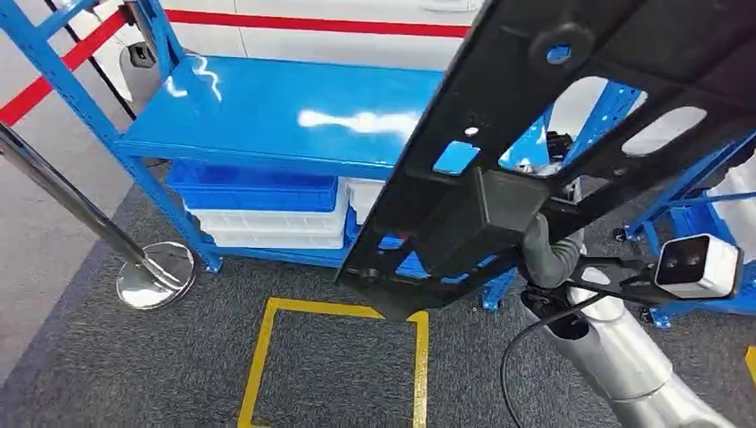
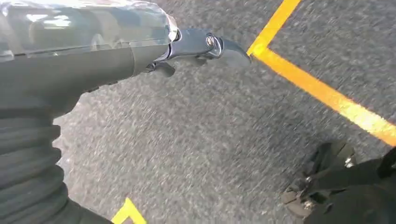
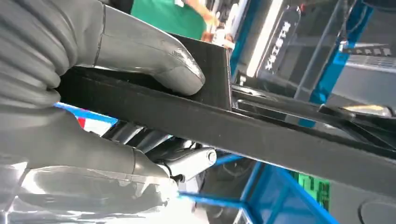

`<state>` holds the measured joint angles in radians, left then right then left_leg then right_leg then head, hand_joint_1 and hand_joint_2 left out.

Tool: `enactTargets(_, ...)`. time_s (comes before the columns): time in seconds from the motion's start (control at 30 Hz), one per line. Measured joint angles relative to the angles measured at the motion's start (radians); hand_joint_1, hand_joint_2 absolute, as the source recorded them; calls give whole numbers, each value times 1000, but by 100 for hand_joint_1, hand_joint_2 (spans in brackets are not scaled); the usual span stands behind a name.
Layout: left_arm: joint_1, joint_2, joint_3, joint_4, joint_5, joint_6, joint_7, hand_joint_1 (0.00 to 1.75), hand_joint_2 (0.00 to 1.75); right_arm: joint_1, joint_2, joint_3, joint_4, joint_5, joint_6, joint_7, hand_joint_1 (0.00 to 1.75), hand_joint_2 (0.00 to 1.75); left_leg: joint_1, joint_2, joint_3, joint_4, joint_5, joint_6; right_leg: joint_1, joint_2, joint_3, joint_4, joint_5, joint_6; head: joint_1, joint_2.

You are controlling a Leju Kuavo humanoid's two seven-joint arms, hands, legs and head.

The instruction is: Take the parts from the cabinet and place them on the table.

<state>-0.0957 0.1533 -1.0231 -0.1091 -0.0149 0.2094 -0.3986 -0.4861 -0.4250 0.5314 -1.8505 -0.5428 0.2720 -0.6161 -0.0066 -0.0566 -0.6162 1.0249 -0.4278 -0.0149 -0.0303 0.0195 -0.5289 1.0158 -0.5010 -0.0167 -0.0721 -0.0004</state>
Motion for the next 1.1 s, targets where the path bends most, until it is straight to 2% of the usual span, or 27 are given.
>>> enactTargets(0.03,-1,3,0,0,-4,0,1,0,175,-3,-4,7,-2,0,0,0,171,175,0,22,-18,41,-32,-6,0,-9,-1,0,2,-3,0,0)
enactTargets(0.1,-3,4,-1,0,-6,3,1,0,175,-9,-13,23,-2,0,-6,-2,171,175,10,38,-86,201,-107,-18,3,-32,-1,0,2,-6,0,0)
enactTargets(0.13,-2,4,-1,0,-6,3,2,0,175,-10,-14,32,-2,0,-12,-2,171,175,13,40,-116,270,-128,-23,3,-43,-2,1,2,-6,0,0)
enactTargets(0.17,-2,4,-1,0,-7,5,3,0,175,-11,-16,42,-2,2,-15,-2,171,175,17,42,-130,303,-127,-26,3,-53,-1,1,2,-6,0,0)
enactTargets(0.2,0,4,-1,0,-7,5,3,0,175,-12,-16,51,-2,7,-16,-3,171,175,22,45,-120,282,-100,-29,3,-64,-1,1,1,-6,0,0)
enactTargets(0.23,0,4,-1,0,-7,7,3,0,175,-13,-16,59,-2,14,-16,-4,171,175,25,49,-88,221,-58,-30,3,-73,1,2,0,-4,0,0)
enactTargets(0.27,0,5,-1,0,-7,9,5,0,175,-18,-15,68,-2,23,-16,-4,171,175,25,60,-45,135,-14,-29,2,-82,3,2,-2,-2,0,0)
enactTargets(0.3,0,5,-1,0,-7,12,7,0,175,-25,-11,79,-2,28,-16,-3,171,175,24,86,2,42,22,-24,2,-89,7,2,-5,3,0,0)
enactTargets(0.33,-2,6,-1,0,-7,13,10,0,175,-36,-8,87,-1,29,-16,-2,171,175,10,114,26,6,4,-19,8,-95,6,1,-7,7,0,0)
enactTargets(0.37,-3,8,-1,0,-7,13,10,0,175,-49,-3,95,-1,27,-18,0,171,175,3,114,24,-6,7,-4,9,-101,3,1,-5,13,0,0)
enactTargets(0.47,-1,10,-1,1,-7,11,13,0,175,-66,6,106,1,18,-19,2,171,175,-1,89,16,-19,6,16,11,-132,8,-6,-4,30,0,0)
enactTargets(0.5,2,12,-1,1,-7,11,15,0,175,-68,6,111,1,18,-19,2,171,175,13,78,26,-36,15,27,6,-120,7,-3,-18,35,0,0)
enactTargets(0.53,1,11,-1,1,-6,11,15,0,175,-69,7,114,1,18,-19,2,171,175,9,70,27,-42,18,32,5,-76,-3,27,-40,33,0,0)
enactTargets(0.57,-1,11,-1,1,-6,11,15,0,175,-70,6,116,1,17,-18,2,171,175,8,63,27,-42,20,37,5,-45,-36,90,-75,29,0,0)
enactTargets(0.63,-2,11,-1,1,-6,11,17,0,175,-65,6,121,4,17,-17,2,171,175,5,38,26,-40,19,39,9,-21,-128,269,-142,28,0,0)
enactTargets(0.67,-1,11,-1,1,-6,10,17,0,175,-64,6,125,5,17,-16,2,171,175,2,26,26,-37,18,40,9,-20,-158,318,-144,28,0,0)
enactTargets(0.7,-1,11,-1,1,-6,9,18,0,175,-62,6,129,6,17,-15,2,171,175,2,14,26,-34,17,41,9,-20,-162,312,-119,27,0,0)
enactTargets(0.73,-1,11,-1,1,-6,8,18,0,175,-62,6,133,7,18,-10,2,171,175,1,1,26,-29,15,41,9,-19,-146,261,-73,26,0,0)
enactTargets(0.77,-1,11,-1,1,-6,7,18,0,175,-62,7,135,7,22,-3,2,171,175,1,-11,27,-24,12,39,8,-17,-115,180,-21,23,0,0)
enactTargets(0.8,-1,10,-1,1,-6,4,18,0,175,-61,10,137,7,33,15,2,171,175,1,-23,27,-17,8,36,7,-1,-79,91,29,19,0,0)
enactTargets(0.83,-2,8,-1,1,-6,1,18,0,175,-57,16,137,8,49,33,2,171,175,4,-32,19,-12,5,32,6,46,-61,47,30,16,0,0)
enactTargets(0.9,-4,8,-1,1,-6,-2,20,0,175,-33,29,138,8,82,67,2,171,175,6,-51,3,-2,7,22,8,38,-61,30,27,19,0,0)
enactTargets(0.97,3,7,-2,1,-6,-2,25,0,175,5,53,137,7,135,104,-2,171,175,9,-71,2,-8,11,8,14,21,-58,25,28,11,0,0)
enactTargets(1.0,5,9,-3,1,-8,-2,29,0,175,28,63,136,7,170,118,-5,171,175,9,-71,1,-5,6,3,1,9,-51,13,33,4,0,0)
enactTargets(1.03,8,5,-3,2,-8,-2,32,0,175,56,80,136,7,215,130,-5,171,175,5,-15,-6,16,-10,-3,5,-3,-45,8,34,-2,0,0)
enactTargets(1.07,5,7,-3,2,-8,-2,36,0,175,85,103,136,7,254,145,-6,171,175,8,20,-33,76,-46,-11,6,-14,-42,7,33,-8,0,0)
enactTargets(1.1,1,7,-3,2,-6,-2,37,0,175,112,129,137,10,286,162,-7,171,175,12,37,-71,156,-83,-16,8,-27,-42,8,32,-9,0,0)
